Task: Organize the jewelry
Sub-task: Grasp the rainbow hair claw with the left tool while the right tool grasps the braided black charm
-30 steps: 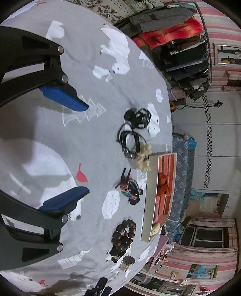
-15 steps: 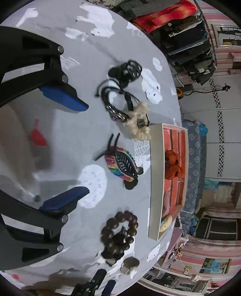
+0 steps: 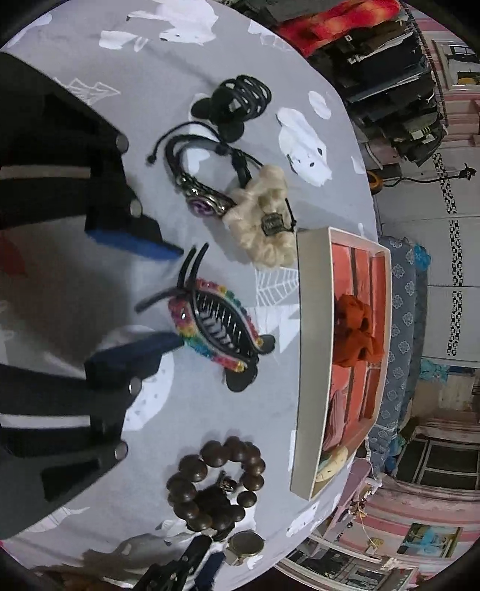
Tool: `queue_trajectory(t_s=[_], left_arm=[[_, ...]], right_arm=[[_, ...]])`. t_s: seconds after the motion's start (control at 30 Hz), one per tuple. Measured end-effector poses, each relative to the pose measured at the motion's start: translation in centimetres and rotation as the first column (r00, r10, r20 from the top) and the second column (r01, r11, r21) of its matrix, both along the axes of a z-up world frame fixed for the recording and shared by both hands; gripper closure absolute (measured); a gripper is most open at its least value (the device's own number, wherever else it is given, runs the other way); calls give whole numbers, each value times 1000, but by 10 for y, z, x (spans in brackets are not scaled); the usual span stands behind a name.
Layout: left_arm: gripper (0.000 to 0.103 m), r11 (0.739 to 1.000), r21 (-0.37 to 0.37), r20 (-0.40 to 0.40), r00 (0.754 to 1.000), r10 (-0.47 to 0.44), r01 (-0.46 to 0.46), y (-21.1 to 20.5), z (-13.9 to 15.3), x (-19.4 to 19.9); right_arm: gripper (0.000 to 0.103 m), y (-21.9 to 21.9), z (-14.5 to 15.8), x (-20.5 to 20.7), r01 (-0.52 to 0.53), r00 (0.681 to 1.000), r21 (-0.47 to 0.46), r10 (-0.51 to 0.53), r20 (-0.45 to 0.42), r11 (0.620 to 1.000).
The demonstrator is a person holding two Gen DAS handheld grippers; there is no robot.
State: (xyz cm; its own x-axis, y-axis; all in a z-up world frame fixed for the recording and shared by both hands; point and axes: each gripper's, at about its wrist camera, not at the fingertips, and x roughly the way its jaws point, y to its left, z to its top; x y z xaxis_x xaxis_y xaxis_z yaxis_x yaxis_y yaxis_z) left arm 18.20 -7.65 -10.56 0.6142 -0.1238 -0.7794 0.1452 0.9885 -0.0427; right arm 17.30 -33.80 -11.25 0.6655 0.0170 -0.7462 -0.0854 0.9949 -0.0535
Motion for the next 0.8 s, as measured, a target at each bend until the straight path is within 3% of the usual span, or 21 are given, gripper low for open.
queue_trajectory(t_s=[0.07, 0.27, 0.53, 0.6, 0.8], left_arm=[[69, 1000, -7, 2, 1000, -4, 4, -1, 0, 1], [70, 1000, -18, 4, 1000, -6, 7, 0, -1, 2], [71, 1000, -12, 5, 1000, -10, 10, -1, -2, 5], [74, 1000, -13, 6, 1000, -12, 12, -1, -2, 6], [89, 998, -53, 7, 1000, -14, 14, 3, -2, 7]], right_arm=[[63, -1, -7, 7, -21, 999, 29, 23, -48, 999], [62, -8, 1, 12, -25, 1000, 33, 26, -17, 999], [65, 1, -6, 31, -82, 996, 30, 83, -42, 996], [77, 1, -7, 33, -99, 994, 43, 101, -47, 994], [80, 3, -5, 30, -111, 993, 42, 113, -33, 993]])
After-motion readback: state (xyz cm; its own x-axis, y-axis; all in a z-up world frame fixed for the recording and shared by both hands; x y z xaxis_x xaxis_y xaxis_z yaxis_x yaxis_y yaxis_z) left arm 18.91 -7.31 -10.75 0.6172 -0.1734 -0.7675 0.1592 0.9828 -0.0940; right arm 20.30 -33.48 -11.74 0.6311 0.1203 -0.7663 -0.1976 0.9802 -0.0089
